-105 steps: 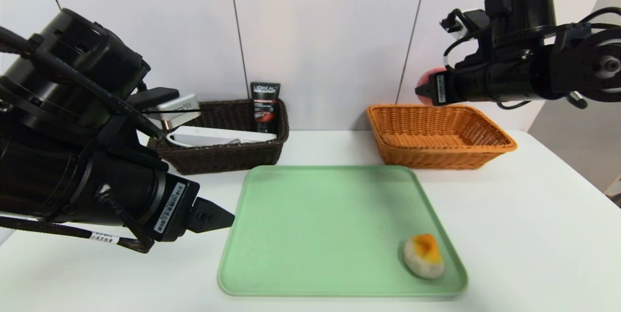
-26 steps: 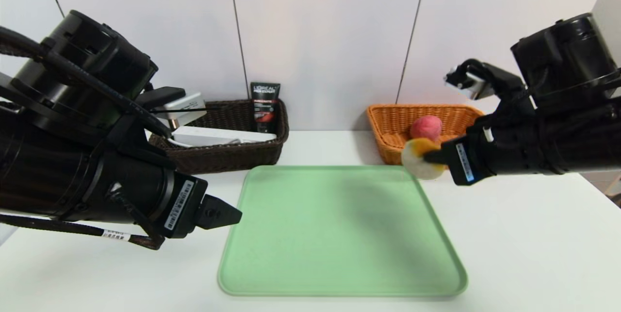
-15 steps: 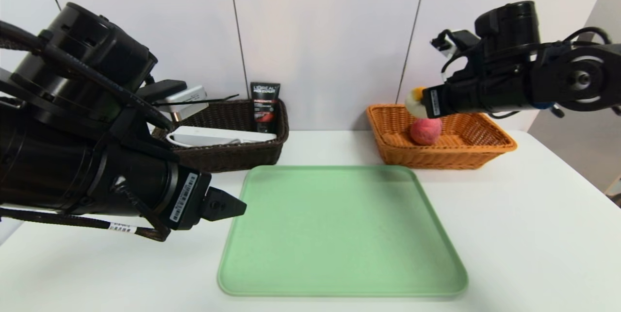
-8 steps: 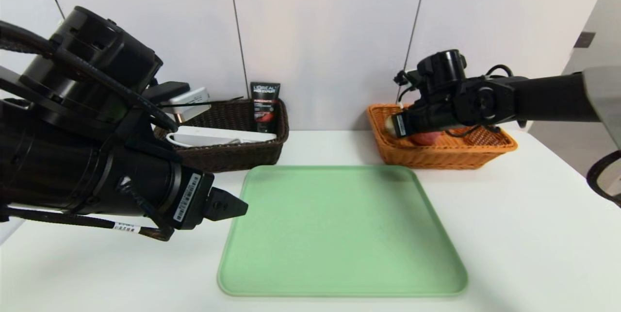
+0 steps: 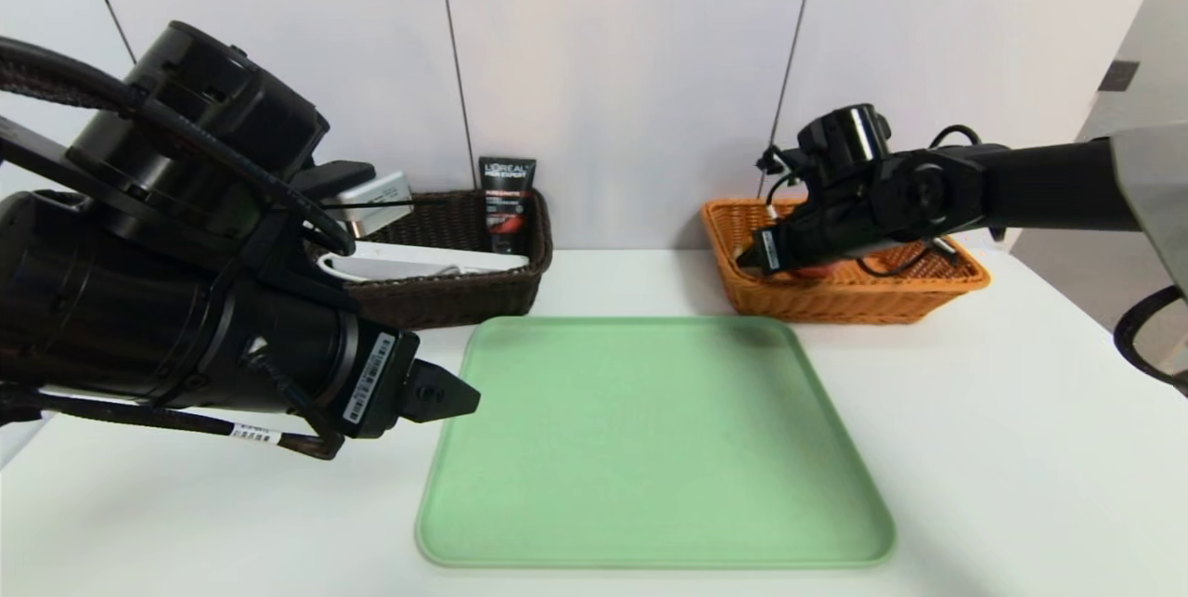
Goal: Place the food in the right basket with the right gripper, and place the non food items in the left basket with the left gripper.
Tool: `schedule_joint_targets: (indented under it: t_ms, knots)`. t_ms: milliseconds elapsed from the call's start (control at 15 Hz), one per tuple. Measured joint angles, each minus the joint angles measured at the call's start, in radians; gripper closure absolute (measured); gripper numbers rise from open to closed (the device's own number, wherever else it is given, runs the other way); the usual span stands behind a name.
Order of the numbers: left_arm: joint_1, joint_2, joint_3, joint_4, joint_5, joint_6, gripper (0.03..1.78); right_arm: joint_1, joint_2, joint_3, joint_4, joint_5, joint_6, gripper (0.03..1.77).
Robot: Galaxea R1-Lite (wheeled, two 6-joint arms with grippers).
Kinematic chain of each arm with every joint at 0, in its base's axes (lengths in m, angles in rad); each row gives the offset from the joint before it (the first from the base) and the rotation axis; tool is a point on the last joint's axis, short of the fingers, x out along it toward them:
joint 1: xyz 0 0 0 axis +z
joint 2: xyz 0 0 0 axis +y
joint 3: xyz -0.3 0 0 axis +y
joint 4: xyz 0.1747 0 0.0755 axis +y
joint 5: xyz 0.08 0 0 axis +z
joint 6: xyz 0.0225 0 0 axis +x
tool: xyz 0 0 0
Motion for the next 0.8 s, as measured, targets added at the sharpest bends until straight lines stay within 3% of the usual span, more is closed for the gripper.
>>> schedule_joint_targets:
  t_ms: [133,333,600,800]
  knots:
    - [0.001,-0.016,0.0,0.001,0.001,0.0,0.12,-0.007,-0.053,0.0,0.039,0.059,0.014,0.46]
    - [0.004,-0.055,0.002,0.002,0.018,0.0,0.12,-0.011,-0.161,0.008,0.1,0.073,0.031,0.34]
    - [0.007,-0.119,0.007,0.006,0.191,-0.002,0.12,-0.001,-0.371,0.094,0.201,0.074,0.055,0.24]
    - [0.014,-0.2,0.037,0.019,0.219,0.003,0.12,0.019,-0.589,0.257,0.236,0.07,0.058,0.19]
